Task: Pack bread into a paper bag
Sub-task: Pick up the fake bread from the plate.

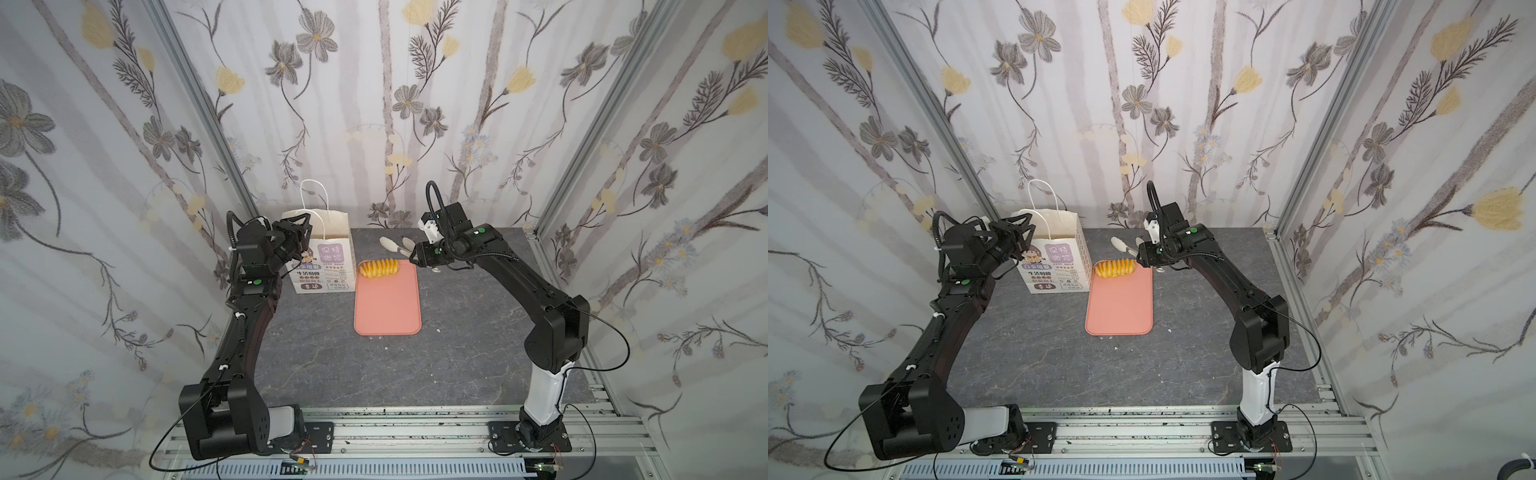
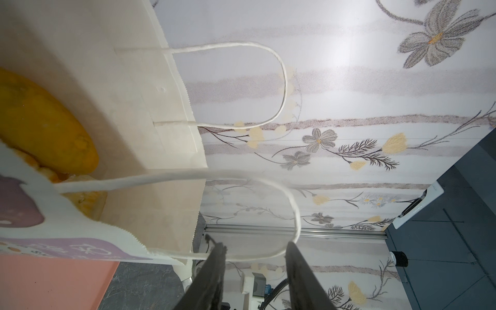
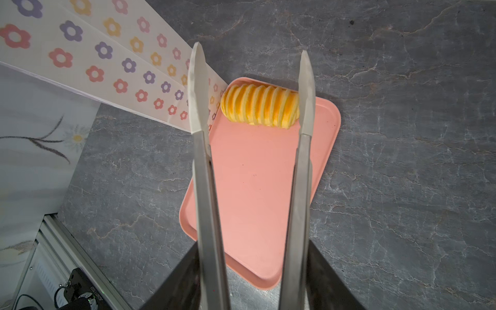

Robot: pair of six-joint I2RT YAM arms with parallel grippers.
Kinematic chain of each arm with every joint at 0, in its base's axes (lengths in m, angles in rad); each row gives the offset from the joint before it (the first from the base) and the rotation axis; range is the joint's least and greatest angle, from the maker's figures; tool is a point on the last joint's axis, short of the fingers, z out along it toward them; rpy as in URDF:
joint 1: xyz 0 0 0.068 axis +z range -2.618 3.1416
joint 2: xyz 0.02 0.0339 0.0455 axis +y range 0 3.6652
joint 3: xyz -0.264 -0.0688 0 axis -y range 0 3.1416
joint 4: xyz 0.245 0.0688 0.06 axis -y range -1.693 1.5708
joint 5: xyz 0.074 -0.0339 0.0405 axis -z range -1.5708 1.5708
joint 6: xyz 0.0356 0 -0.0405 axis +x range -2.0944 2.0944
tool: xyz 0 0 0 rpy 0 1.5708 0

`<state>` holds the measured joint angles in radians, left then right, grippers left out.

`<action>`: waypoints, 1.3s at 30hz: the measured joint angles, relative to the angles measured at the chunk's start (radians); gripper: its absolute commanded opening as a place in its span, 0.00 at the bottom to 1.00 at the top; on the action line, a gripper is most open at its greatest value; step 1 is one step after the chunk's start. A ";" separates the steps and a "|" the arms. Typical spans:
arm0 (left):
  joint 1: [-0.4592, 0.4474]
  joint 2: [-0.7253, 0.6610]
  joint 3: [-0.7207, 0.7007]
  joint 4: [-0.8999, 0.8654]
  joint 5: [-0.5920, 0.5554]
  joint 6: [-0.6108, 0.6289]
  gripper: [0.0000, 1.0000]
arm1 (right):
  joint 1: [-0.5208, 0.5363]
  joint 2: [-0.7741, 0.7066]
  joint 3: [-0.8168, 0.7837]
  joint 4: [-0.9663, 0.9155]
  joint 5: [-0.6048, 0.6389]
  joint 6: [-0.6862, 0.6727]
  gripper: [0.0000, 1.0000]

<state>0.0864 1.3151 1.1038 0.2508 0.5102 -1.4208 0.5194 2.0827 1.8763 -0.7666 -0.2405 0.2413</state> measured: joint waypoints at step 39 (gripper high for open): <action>0.004 0.027 0.012 0.000 0.007 0.004 0.39 | -0.034 0.198 -0.061 0.097 -0.101 0.020 0.51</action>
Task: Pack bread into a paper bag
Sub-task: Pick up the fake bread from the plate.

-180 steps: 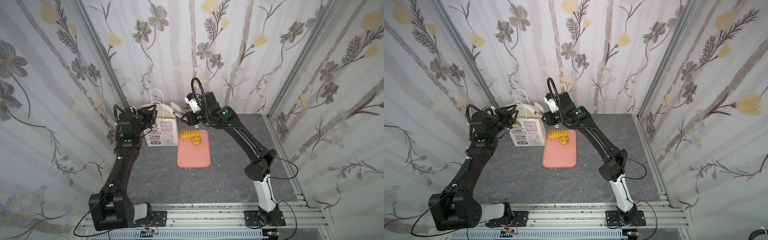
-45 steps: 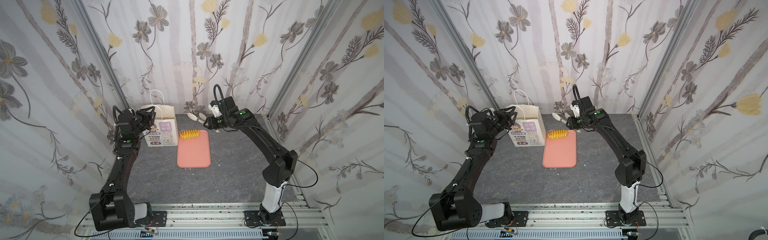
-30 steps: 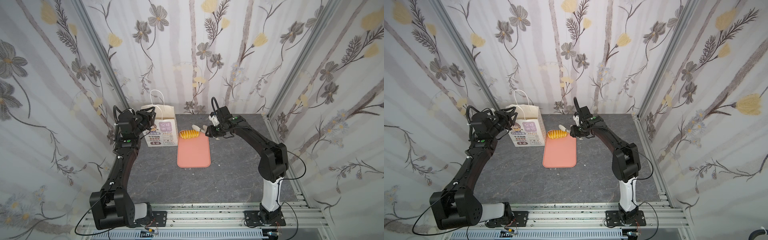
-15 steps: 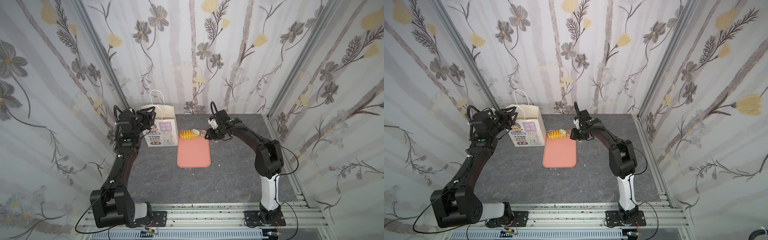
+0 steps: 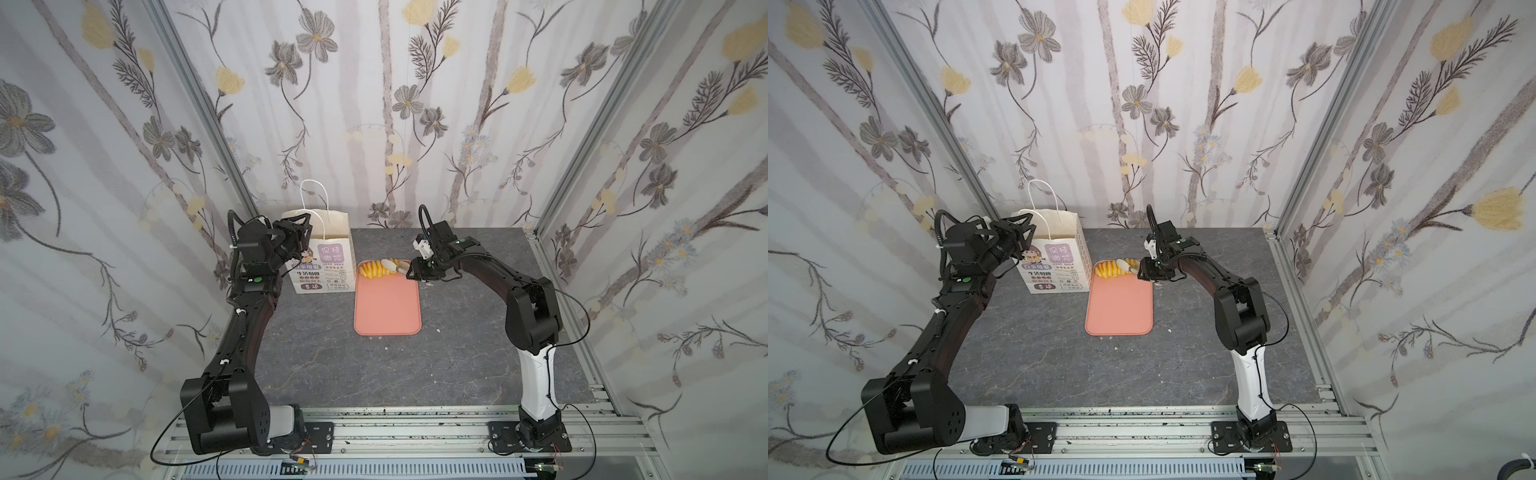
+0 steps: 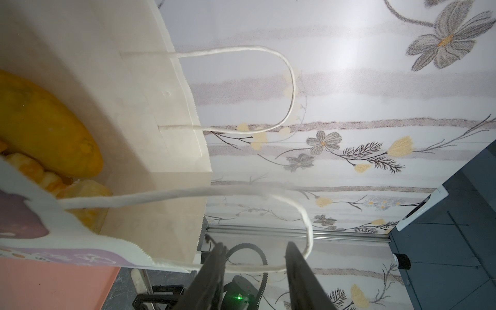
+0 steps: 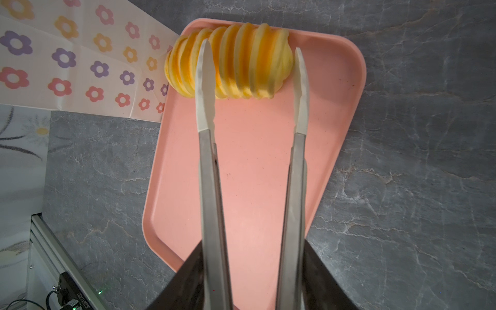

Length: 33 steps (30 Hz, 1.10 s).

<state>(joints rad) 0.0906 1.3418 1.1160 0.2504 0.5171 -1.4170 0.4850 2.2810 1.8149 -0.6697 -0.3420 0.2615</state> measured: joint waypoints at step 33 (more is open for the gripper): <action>0.000 -0.009 0.000 0.000 0.000 0.000 0.39 | 0.000 -0.163 -0.122 0.011 -0.003 0.007 0.32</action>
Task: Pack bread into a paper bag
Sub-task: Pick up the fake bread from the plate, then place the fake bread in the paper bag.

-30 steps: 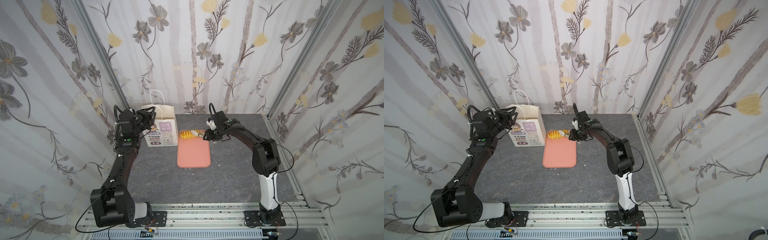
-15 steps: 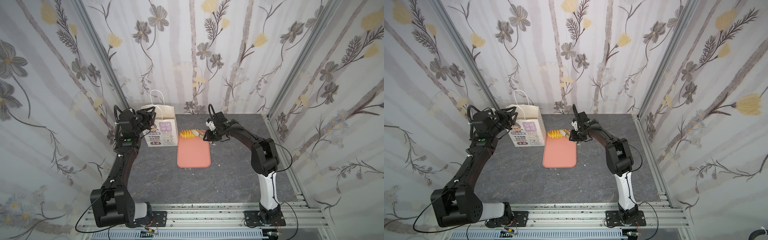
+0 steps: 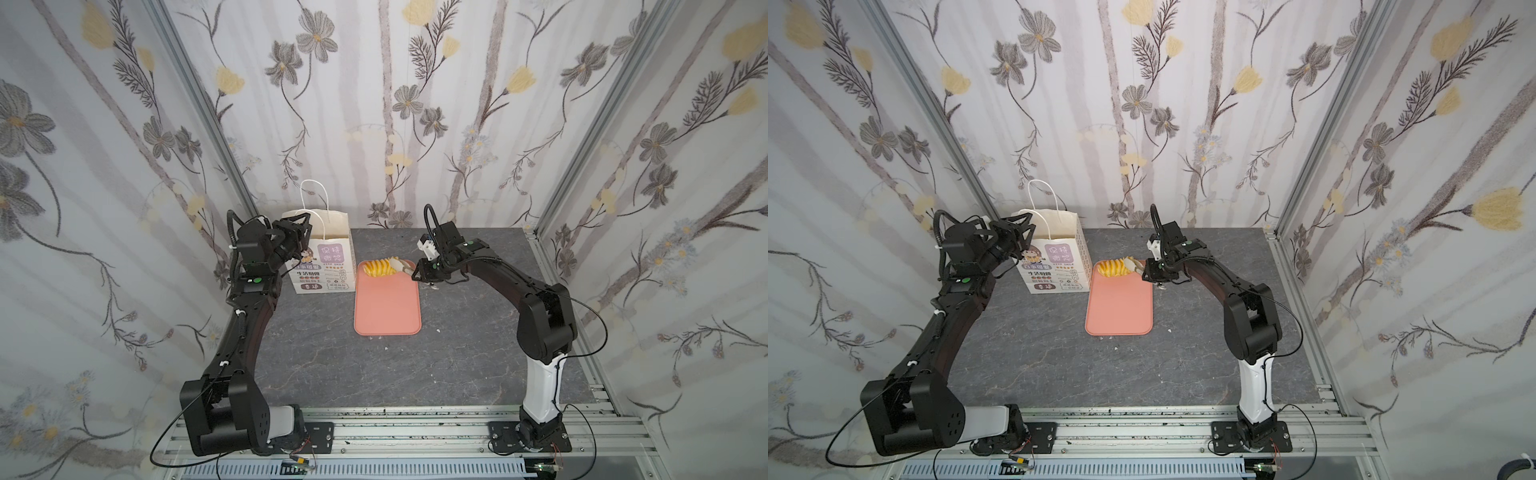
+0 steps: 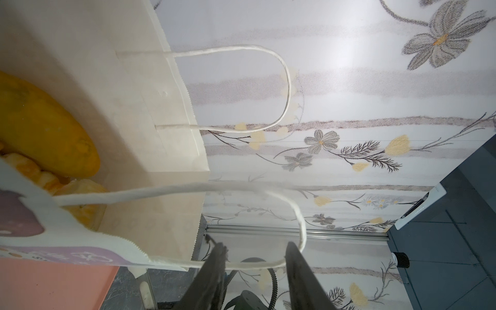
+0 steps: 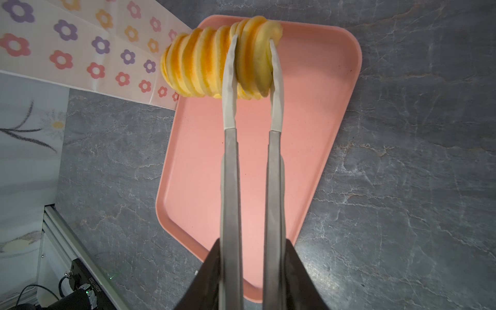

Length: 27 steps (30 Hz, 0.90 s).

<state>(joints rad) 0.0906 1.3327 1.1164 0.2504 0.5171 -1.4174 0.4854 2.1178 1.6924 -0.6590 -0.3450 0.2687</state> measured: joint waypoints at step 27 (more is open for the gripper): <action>-0.002 -0.064 -0.001 -0.015 -0.001 -0.001 0.40 | 0.088 -0.147 0.404 -0.052 0.000 0.080 0.37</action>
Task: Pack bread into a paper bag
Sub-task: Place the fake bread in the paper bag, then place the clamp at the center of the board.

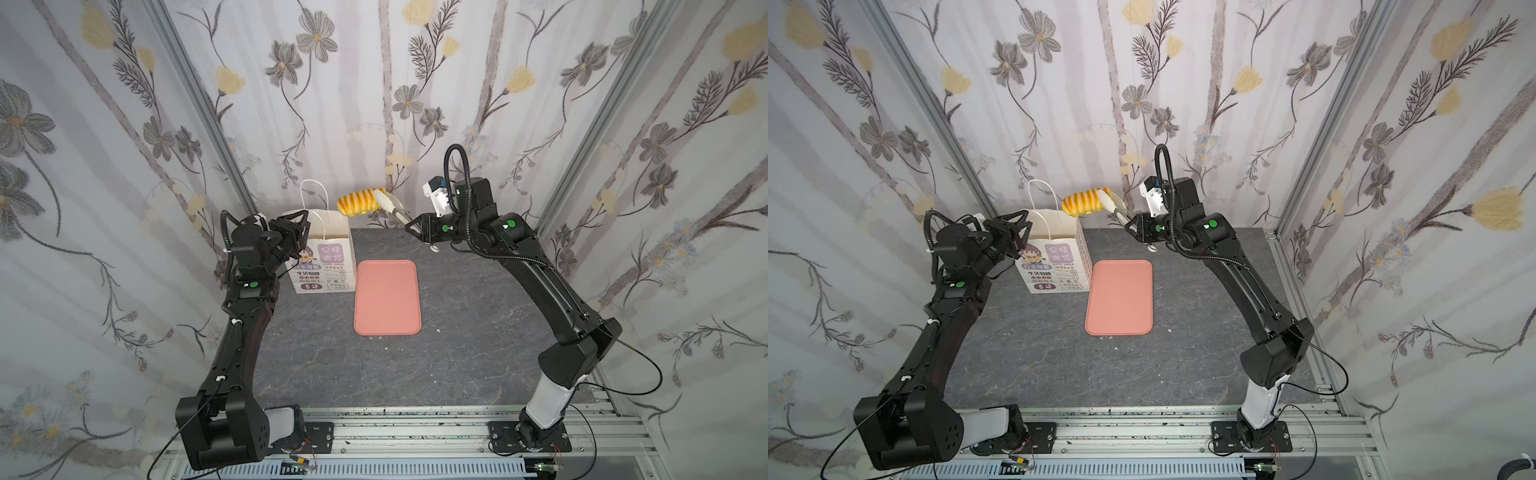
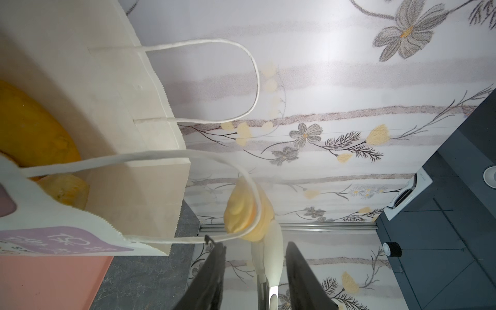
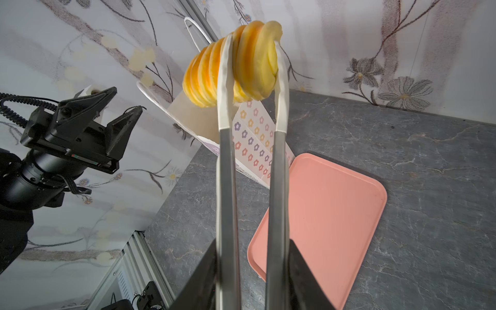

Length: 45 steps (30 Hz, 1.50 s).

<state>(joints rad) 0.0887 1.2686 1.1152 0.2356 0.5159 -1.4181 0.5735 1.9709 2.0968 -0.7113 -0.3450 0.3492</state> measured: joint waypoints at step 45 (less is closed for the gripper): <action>0.013 0.000 -0.027 -0.001 0.005 0.000 0.40 | 0.113 0.267 0.286 -0.034 -0.032 0.091 0.45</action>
<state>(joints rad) 0.1017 1.2686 1.0882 0.2348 0.5209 -1.4181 0.6868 2.2375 2.3825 -0.7452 -0.3775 0.4400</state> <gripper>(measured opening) 0.401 0.448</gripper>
